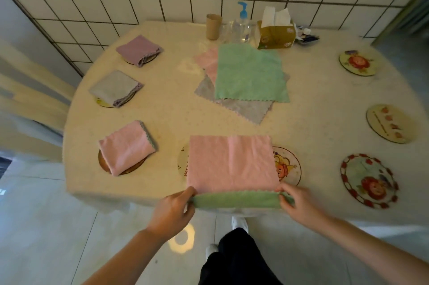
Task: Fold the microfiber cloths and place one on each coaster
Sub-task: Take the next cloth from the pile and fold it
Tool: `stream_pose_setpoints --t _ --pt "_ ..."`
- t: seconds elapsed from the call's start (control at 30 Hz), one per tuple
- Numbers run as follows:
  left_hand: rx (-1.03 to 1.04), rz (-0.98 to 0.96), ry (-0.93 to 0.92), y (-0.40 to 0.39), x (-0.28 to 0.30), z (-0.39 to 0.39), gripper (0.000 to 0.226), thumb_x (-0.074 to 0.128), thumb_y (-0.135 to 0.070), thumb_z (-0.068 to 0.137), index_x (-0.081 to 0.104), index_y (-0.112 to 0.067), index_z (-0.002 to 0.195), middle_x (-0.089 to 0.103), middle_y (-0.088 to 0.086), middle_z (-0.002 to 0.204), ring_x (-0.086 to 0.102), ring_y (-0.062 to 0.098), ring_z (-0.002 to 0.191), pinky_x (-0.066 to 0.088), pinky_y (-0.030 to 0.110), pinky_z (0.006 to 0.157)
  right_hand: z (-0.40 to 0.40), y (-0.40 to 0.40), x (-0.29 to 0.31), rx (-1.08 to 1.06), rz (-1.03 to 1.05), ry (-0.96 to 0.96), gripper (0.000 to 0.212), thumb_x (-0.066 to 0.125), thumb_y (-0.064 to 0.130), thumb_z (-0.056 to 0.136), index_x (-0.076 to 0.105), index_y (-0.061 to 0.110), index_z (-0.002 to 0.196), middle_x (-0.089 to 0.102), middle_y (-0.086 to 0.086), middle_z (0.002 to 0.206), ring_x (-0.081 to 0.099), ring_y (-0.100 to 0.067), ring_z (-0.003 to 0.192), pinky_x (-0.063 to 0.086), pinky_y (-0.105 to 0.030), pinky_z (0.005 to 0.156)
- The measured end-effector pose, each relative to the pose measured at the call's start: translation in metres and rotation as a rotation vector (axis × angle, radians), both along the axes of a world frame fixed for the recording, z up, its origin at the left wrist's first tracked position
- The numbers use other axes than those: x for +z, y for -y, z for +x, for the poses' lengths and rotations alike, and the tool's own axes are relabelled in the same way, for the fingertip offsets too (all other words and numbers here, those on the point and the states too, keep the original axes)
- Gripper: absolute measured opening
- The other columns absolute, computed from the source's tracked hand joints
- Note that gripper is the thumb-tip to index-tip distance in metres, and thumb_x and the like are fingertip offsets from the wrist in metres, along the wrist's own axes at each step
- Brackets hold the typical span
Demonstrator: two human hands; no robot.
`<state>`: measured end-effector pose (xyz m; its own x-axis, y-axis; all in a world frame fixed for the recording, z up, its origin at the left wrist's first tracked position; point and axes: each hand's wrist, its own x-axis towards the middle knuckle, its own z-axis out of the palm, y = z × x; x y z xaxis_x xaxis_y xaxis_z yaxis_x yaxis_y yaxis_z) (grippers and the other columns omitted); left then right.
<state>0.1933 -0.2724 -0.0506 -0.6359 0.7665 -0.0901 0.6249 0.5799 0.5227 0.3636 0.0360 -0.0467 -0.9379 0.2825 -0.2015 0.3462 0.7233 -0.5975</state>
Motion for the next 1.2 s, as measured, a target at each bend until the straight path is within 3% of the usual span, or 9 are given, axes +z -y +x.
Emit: stream_pose_setpoints --t 0.13,0.23,0.33,0.5,0.6,0.7,0.97,1.03,1.2 --pt "0.294 0.079 0.350 -0.010 0.008 -0.013 0.020 0.065 -0.014 0.083 0.057 -0.029 0.095 0.062 0.003 0.073 0.055 0.018 0.061 0.045 0.029 0.057 -0.010 0.000 0.011 -0.054 0.005 -0.012 0.012 0.059 0.007 0.081 0.060 0.018 0.086 0.058 0.009 0.064 0.052 -0.005 0.054 0.035 -0.016 0.048" --pt "0.460 0.152 0.404 -0.027 0.015 -0.036 0.010 0.068 -0.016 0.082 0.061 -0.021 0.079 0.058 0.006 0.067 0.049 0.016 0.061 0.036 0.023 0.053 -0.034 -0.007 0.018 -0.145 0.064 -0.091 0.012 0.059 0.014 0.081 0.064 0.015 0.092 0.064 0.006 0.076 0.053 -0.003 0.058 0.036 -0.021 0.056" --pt "0.520 0.122 0.410 -0.068 0.007 -0.090 0.023 0.067 -0.016 0.084 0.054 -0.013 0.065 0.048 -0.001 0.058 0.041 0.013 0.055 0.028 0.020 0.047 -0.088 -0.044 0.008 -0.221 0.124 -0.075 0.014 0.065 0.012 0.084 0.066 0.011 0.098 0.071 -0.001 0.089 0.062 -0.017 0.068 0.037 -0.023 0.059" --pt "0.582 0.060 0.394 -0.080 0.001 -0.115 0.025 0.067 -0.020 0.086 0.055 -0.009 0.066 0.050 0.001 0.059 0.043 0.020 0.059 0.031 0.030 0.053 -0.117 -0.065 0.003 -0.244 0.186 0.092 0.012 0.060 0.023 0.088 0.064 0.017 0.098 0.071 -0.003 0.092 0.065 -0.024 0.082 0.050 -0.031 0.067" --pt "0.619 0.027 0.413 -0.083 -0.006 -0.122 0.019 0.068 -0.023 0.085 0.059 -0.013 0.071 0.058 0.000 0.064 0.052 0.021 0.061 0.043 0.031 0.056 -0.125 -0.065 0.000 -0.249 0.173 0.136 0.013 0.058 0.019 0.089 0.065 0.018 0.100 0.071 -0.002 0.097 0.065 -0.023 0.086 0.048 -0.028 0.070" --pt "0.632 -0.045 0.446 -0.093 -0.019 -0.135 0.015 0.070 -0.025 0.083 0.063 -0.011 0.082 0.066 0.006 0.075 0.063 0.030 0.069 0.055 0.038 0.065 -0.142 -0.079 -0.012 -0.216 0.134 0.171 0.013 0.058 0.015 0.088 0.066 0.020 0.097 0.072 -0.002 0.096 0.065 -0.021 0.082 0.051 -0.030 0.069" --pt "0.662 -0.095 0.442 -0.098 -0.025 -0.139 0.014 0.068 -0.025 0.085 0.059 -0.016 0.077 0.065 0.007 0.071 0.063 0.031 0.064 0.053 0.038 0.061 -0.154 -0.091 -0.020 -0.137 0.118 0.235 0.015 0.057 0.016 0.090 0.065 0.016 0.102 0.070 -0.002 0.100 0.064 -0.019 0.077 0.040 -0.023 0.062" --pt "0.663 -0.097 0.432 -0.101 -0.024 -0.139 0.013 0.066 -0.025 0.086 0.060 -0.017 0.078 0.066 0.008 0.074 0.063 0.030 0.065 0.053 0.037 0.060 -0.156 -0.094 -0.020 -0.124 0.114 0.233 0.015 0.057 0.016 0.090 0.065 0.016 0.103 0.070 -0.002 0.101 0.062 -0.017 0.073 0.044 -0.025 0.062" --pt "0.689 -0.142 0.372 -0.107 -0.028 -0.138 0.015 0.066 -0.025 0.086 0.064 -0.012 0.094 0.067 0.008 0.086 0.062 0.027 0.073 0.049 0.029 0.060 -0.160 -0.096 -0.021 -0.094 0.090 0.250 0.015 0.058 0.018 0.090 0.063 0.017 0.104 0.068 -0.003 0.105 0.055 -0.007 0.058 0.045 -0.024 0.054"
